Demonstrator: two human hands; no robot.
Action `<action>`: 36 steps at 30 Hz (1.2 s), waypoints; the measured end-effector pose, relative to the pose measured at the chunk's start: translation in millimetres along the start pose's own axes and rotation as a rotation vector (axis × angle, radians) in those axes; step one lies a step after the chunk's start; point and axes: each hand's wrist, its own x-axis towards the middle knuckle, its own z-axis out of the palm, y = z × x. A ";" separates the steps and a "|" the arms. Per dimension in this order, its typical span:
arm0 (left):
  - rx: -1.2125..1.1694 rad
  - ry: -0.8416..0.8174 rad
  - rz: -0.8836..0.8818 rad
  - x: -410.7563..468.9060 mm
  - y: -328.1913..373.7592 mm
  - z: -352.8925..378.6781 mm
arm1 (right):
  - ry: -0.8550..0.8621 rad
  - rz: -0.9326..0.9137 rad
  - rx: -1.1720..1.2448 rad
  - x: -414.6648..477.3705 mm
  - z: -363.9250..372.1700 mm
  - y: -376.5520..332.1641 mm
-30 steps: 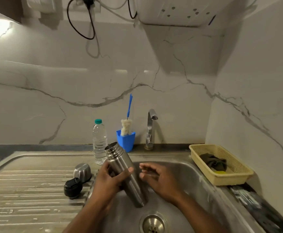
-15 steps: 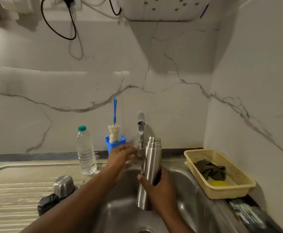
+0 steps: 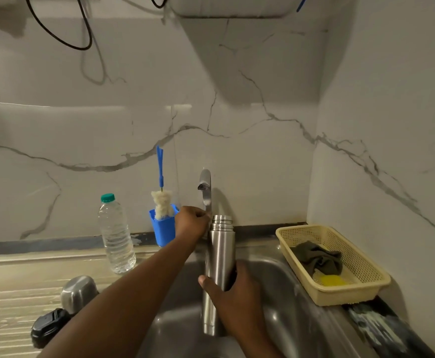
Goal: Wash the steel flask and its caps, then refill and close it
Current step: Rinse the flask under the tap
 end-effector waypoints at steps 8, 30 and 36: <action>-0.040 -0.033 -0.071 -12.4 1.0 -17.9 | -0.071 -0.034 -0.020 -5.5 -1.3 -3.8; -0.285 -0.355 -0.302 -81.5 7.9 -54.7 | -0.320 -0.027 0.143 -9.6 8.6 0.3; -0.113 -0.426 -0.198 -87.0 7.8 -56.1 | -0.317 -0.040 0.135 -9.0 10.0 -1.2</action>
